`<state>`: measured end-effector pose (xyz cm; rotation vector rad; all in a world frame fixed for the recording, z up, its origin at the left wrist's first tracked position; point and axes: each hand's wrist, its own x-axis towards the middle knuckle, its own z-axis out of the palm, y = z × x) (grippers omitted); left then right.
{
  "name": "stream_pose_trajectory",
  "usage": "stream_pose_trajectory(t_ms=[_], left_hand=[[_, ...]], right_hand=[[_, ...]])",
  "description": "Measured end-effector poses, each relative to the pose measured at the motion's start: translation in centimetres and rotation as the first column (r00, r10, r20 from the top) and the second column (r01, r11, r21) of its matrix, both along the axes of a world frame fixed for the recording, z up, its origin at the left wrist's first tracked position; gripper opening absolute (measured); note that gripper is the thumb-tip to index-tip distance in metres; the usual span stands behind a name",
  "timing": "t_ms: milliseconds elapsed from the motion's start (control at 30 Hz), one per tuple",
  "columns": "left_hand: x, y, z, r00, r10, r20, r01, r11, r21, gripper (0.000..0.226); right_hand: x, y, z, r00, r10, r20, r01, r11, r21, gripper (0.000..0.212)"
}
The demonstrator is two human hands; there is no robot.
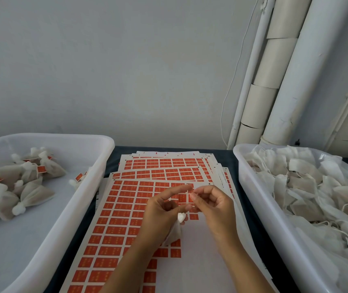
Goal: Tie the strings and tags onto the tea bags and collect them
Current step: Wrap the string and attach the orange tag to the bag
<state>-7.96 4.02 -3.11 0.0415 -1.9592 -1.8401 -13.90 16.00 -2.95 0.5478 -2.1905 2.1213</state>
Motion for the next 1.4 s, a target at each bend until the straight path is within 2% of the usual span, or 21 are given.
stream_pose_trajectory(t_ms=[300, 700, 1067, 1167, 1233, 1267, 1400], left_hand=[[0.05, 0.07, 0.15, 0.999, -0.021, -0.037, 0.023, 0.999, 0.042, 0.036], [0.03, 0.09, 0.05, 0.995, -0.029, -0.093, 0.036, 0.997, 0.069, 0.030], [0.13, 0.37, 0.22, 0.996, -0.029, -0.079, 0.030, 0.999, 0.011, 0.034], [0.20, 0.53, 0.20, 0.998, -0.031, -0.054, 0.035, 0.996, 0.077, 0.043], [0.35, 0.39, 0.25, 0.999, -0.035, 0.007, 0.034, 0.988, 0.149, 0.033], [0.48, 0.26, 0.38, 0.997, -0.059, 0.052, 0.050, 0.985, 0.166, 0.031], [0.70, -0.08, 0.55, 0.961, -0.227, 0.161, 0.198, 0.964, 0.178, 0.050]], right_hand=[[0.15, -0.10, 0.31, 1.000, -0.003, -0.013, 0.003, 1.000, 0.011, 0.031], [0.11, -0.10, 0.18, 0.999, 0.041, 0.010, -0.041, 0.995, 0.088, 0.014], [0.36, -0.46, -0.18, 0.987, 0.067, 0.142, -0.077, 0.995, 0.065, 0.008], [0.41, -0.45, 0.10, 0.972, 0.131, 0.193, -0.127, 0.991, -0.032, 0.024], [0.27, -0.24, 0.28, 0.957, 0.208, 0.200, -0.193, 0.977, -0.096, 0.030], [0.18, -0.08, 0.37, 0.946, 0.261, 0.190, -0.241, 0.963, -0.123, 0.028], [0.01, 0.42, 0.70, 0.866, 0.479, 0.147, -0.433, 0.863, -0.261, 0.009]])
